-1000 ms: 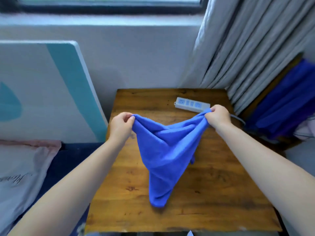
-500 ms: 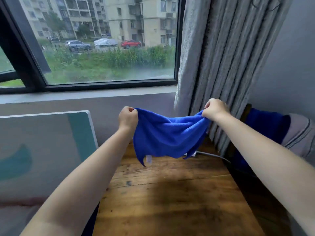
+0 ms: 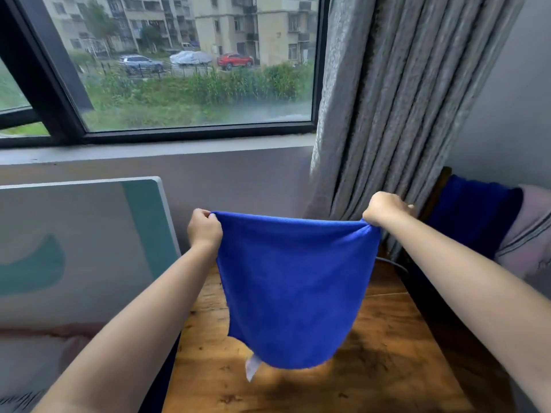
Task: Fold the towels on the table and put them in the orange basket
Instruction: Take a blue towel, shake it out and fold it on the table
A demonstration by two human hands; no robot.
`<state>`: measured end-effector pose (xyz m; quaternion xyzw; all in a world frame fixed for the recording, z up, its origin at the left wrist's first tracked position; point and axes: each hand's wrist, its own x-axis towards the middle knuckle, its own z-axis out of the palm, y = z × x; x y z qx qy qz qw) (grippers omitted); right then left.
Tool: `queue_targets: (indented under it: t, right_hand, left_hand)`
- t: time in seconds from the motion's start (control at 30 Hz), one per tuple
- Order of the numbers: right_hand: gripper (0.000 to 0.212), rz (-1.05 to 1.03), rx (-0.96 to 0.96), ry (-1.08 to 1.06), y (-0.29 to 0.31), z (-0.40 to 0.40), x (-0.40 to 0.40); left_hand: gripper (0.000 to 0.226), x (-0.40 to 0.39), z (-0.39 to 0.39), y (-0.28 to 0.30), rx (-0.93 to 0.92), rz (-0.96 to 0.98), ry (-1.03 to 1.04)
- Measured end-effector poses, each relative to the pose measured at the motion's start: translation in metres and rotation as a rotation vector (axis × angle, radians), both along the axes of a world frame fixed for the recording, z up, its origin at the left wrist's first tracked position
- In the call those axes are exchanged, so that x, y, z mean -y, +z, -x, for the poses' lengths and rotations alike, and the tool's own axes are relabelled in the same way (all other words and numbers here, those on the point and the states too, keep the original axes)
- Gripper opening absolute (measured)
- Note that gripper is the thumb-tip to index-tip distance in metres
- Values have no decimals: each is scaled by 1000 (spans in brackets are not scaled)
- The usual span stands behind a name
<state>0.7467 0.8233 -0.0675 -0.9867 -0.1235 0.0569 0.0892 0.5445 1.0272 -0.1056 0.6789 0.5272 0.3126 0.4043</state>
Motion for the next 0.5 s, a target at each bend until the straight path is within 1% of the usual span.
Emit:
queue_targets:
  t: [0.07,0.13,0.2,0.3,0.37,0.43,0.5]
  right_hand:
    - [25,28,67,50,-7,4,-15]
    - [25,6,104,102,-10,6,-29]
    - [25,-61,136,129,-8,4,-41]
    - [29,-205,199,155,-1,-2,-49]
    - [28,-272,217,182,0,-2,-47]
    - [28,-288,205,250,-5,0,-44]
    - [29,-248,160,367,-20,5,-39]
  left_hand:
    - [18,-4,-2,-10,-46,-15,-28]
    - [22,-7,-3,-15,-27,-39,-31]
    - [21,-15,-3,-15,45,-78,-19]
    - [12,-31,2,-9,220,-139,-27]
    - [7,-39,9,-7,262,-189,-50]
    - [7,-44,14,-9,252,-212,-122]
    - [12,-44,19,-21,110,-210,-264]
